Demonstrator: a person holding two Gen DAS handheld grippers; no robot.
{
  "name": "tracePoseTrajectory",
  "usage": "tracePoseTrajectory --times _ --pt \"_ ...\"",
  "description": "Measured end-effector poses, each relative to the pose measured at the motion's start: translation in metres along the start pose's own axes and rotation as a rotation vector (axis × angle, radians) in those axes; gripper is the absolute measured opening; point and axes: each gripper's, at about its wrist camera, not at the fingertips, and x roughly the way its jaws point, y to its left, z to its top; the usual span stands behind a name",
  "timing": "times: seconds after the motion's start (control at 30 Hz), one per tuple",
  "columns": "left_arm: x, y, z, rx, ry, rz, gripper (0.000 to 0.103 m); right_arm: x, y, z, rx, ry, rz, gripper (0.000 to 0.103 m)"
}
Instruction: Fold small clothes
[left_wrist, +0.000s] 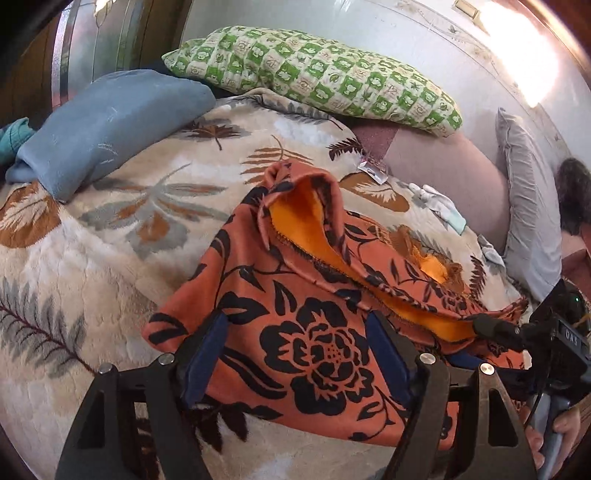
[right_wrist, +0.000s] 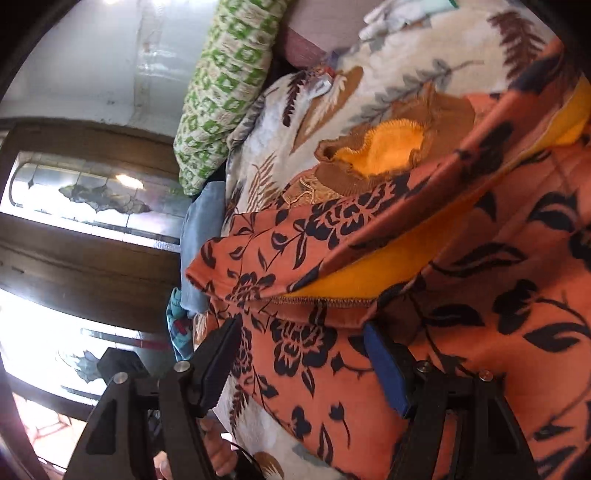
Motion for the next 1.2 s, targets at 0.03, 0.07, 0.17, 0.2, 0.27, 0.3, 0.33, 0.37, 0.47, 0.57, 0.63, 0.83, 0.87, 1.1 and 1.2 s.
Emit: tracePoseTrajectory --times 0.03,0.07,0.17,0.2,0.27,0.3,0.33,0.37,0.47,0.57,0.63,0.83,0.87,1.1,1.2 --pt "0.002 -0.001 -0.001 0.005 0.006 0.004 0.077 0.003 0.002 0.002 0.006 -0.003 0.002 0.072" --pt "0.002 -0.003 -0.002 0.009 0.004 0.007 0.077 0.007 0.008 0.006 0.005 -0.005 0.004 0.072" --pt "0.001 -0.006 0.001 0.015 -0.02 0.002 0.077 0.015 0.024 0.024 0.002 -0.04 -0.004 0.072" --pt "0.002 -0.005 0.003 0.005 -0.027 -0.002 0.077 0.016 0.03 0.031 -0.005 -0.056 -0.003 0.072" --pt "0.004 0.0 0.007 -0.025 -0.033 -0.009 0.077 0.018 0.038 0.05 -0.01 -0.109 -0.032 0.072" --pt "0.005 0.002 0.009 -0.037 -0.035 -0.012 0.077 0.018 0.04 0.061 0.001 -0.136 -0.05 0.072" --pt "0.006 0.004 0.011 -0.049 -0.039 -0.014 0.077 0.018 0.04 0.073 0.0 -0.173 -0.083 0.072" --pt "0.006 0.005 0.013 -0.056 -0.042 -0.014 0.077 0.017 0.04 0.085 -0.006 -0.216 -0.141 0.072" --pt "0.007 0.01 0.018 -0.072 -0.046 -0.011 0.077 0.009 0.027 0.113 0.029 -0.304 -0.273 0.072" --pt "0.009 0.018 0.021 -0.106 -0.052 -0.015 0.077 -0.006 0.021 0.118 0.062 -0.35 -0.274 0.072" --pt "0.008 0.022 0.022 -0.127 -0.06 -0.015 0.077 -0.009 0.035 0.107 -0.004 -0.333 -0.25 0.072" --pt "-0.002 0.018 0.019 -0.11 -0.103 0.006 0.077 0.024 0.099 0.067 -0.227 -0.148 -0.221 0.071" --pt "-0.004 0.019 0.019 -0.106 -0.114 0.012 0.077 0.035 0.105 0.064 -0.235 -0.116 -0.208 0.07" --pt "0.003 0.032 0.024 -0.134 -0.111 0.08 0.077 0.11 0.106 0.067 -0.198 -0.007 -0.245 0.064" --pt "0.02 0.036 0.028 -0.121 -0.045 0.138 0.077 0.112 0.082 0.078 -0.129 -0.062 -0.326 0.062"
